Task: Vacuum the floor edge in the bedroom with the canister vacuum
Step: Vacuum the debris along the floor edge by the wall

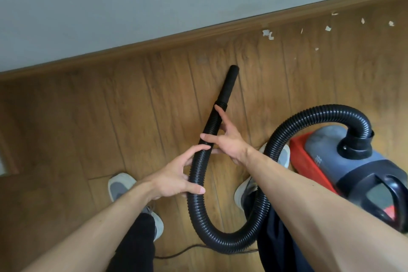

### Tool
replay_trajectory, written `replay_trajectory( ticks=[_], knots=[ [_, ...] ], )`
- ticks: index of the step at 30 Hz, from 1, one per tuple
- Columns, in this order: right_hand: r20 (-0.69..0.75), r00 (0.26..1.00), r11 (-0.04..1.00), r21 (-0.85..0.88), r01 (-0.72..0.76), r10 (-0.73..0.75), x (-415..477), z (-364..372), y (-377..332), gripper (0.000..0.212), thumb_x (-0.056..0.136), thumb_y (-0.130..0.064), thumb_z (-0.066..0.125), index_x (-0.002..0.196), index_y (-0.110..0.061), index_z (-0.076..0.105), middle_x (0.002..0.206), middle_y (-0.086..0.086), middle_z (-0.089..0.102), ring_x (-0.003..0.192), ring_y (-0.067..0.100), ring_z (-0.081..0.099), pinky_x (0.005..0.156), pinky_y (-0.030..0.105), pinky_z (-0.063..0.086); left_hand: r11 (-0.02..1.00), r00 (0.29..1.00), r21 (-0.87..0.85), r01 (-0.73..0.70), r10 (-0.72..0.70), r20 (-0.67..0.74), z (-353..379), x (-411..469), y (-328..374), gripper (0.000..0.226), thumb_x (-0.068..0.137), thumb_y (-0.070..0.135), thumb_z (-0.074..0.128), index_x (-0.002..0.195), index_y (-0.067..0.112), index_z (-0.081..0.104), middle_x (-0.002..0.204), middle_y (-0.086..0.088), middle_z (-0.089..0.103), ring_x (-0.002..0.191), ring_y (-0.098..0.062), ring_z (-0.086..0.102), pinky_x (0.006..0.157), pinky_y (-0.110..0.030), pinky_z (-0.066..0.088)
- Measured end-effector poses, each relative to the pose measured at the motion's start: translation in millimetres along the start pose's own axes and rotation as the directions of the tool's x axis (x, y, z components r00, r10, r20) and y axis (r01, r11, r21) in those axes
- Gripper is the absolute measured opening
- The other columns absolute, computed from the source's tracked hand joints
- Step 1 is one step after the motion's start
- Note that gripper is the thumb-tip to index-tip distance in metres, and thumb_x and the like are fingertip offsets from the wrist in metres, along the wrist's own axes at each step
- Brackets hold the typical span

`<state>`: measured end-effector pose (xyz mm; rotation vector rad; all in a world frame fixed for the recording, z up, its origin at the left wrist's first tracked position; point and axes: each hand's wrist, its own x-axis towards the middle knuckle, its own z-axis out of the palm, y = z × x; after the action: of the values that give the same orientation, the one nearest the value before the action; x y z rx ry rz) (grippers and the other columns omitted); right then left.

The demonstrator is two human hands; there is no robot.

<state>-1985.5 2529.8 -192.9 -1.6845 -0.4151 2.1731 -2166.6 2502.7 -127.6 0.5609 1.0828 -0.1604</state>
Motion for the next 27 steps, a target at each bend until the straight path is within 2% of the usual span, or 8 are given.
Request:
replay_trajectory(
  ticks=[2, 6, 10, 14, 16, 22, 27],
  knots=[
    [0.004, 1.000, 1.000, 0.013, -0.001, 0.001, -1, -2, 0, 0.097, 0.084, -0.002, 0.076, 0.152, -0.049, 0.026, 0.141, 0.004, 0.042, 0.111, 0.018, 0.061, 0.066, 0.035, 0.062, 1.000, 1.000, 0.009, 0.003, -0.003, 0.001, 3, 1, 2, 0.100, 0.076, -0.006, 0.080, 0.134, 0.063, 0.039, 0.139, -0.002, 0.048, 0.077, -0.022, 0.070, 0.076, -0.045, 0.059],
    [-0.002, 1.000, 1.000, 0.025, 0.011, -0.010, 1, -11, -9, 0.098, 0.084, -0.002, 0.077, 0.152, -0.049, 0.025, 0.140, 0.004, 0.043, 0.109, 0.021, 0.064, 0.069, 0.038, 0.063, 1.000, 1.000, 0.021, 0.000, 0.001, -0.007, 6, 6, 14, 0.100, 0.076, -0.008, 0.080, 0.135, 0.062, 0.039, 0.138, -0.003, 0.048, 0.081, -0.024, 0.073, 0.078, -0.048, 0.062],
    [-0.009, 1.000, 1.000, 0.016, 0.025, -0.025, 4, -23, -26, 0.098, 0.084, -0.002, 0.076, 0.152, -0.050, 0.024, 0.135, 0.000, 0.040, 0.107, 0.017, 0.064, 0.071, 0.037, 0.063, 0.997, 0.999, 0.064, -0.047, 0.048, -0.008, 6, 15, 29, 0.101, 0.075, -0.008, 0.080, 0.136, 0.061, 0.039, 0.139, 0.001, 0.044, 0.084, -0.025, 0.074, 0.078, -0.038, 0.062],
    [-0.028, 0.999, 0.999, 0.013, 0.040, -0.040, 8, -35, -43, 0.099, 0.084, 0.000, 0.075, 0.152, -0.051, 0.024, 0.135, 0.002, 0.042, 0.109, 0.019, 0.062, 0.072, 0.038, 0.063, 0.987, 0.997, 0.143, -0.073, 0.075, -0.013, 8, 25, 47, 0.101, 0.075, -0.007, 0.081, 0.139, 0.058, 0.035, 0.131, 0.012, 0.041, 0.090, -0.025, 0.075, 0.085, -0.036, 0.061],
    [-0.030, 0.998, 0.999, 0.009, 0.047, -0.047, 11, -41, -50, 0.099, 0.084, 0.001, 0.075, 0.152, -0.051, 0.023, 0.134, 0.002, 0.044, 0.110, 0.018, 0.060, 0.073, 0.039, 0.063, 0.981, 0.996, 0.178, -0.078, 0.082, -0.018, 9, 30, 56, 0.101, 0.075, -0.005, 0.081, 0.140, 0.057, 0.034, 0.131, 0.011, 0.041, 0.092, -0.023, 0.075, 0.086, -0.037, 0.060],
    [-0.024, 0.998, 0.998, 0.006, 0.065, -0.065, 20, -59, -70, 0.101, 0.084, 0.003, 0.074, 0.153, -0.049, 0.022, 0.124, -0.003, 0.047, 0.107, 0.013, 0.058, 0.073, 0.039, 0.063, 0.960, 0.993, 0.259, -0.105, 0.117, -0.031, 10, 44, 80, 0.101, 0.075, -0.005, 0.082, 0.140, 0.056, 0.035, 0.131, 0.009, 0.044, 0.083, -0.015, 0.074, 0.080, -0.031, 0.061],
    [-0.015, 0.998, 0.998, -0.010, 0.063, -0.063, 23, -73, -82, 0.101, 0.084, 0.004, 0.073, 0.154, -0.048, 0.021, 0.117, -0.008, 0.049, 0.104, 0.011, 0.058, 0.068, 0.034, 0.062, 0.955, 0.992, 0.274, -0.113, 0.124, -0.024, 12, 54, 93, 0.101, 0.074, -0.006, 0.082, 0.137, 0.059, 0.036, 0.132, 0.007, 0.045, 0.087, -0.020, 0.072, 0.076, -0.029, 0.061]
  ],
)
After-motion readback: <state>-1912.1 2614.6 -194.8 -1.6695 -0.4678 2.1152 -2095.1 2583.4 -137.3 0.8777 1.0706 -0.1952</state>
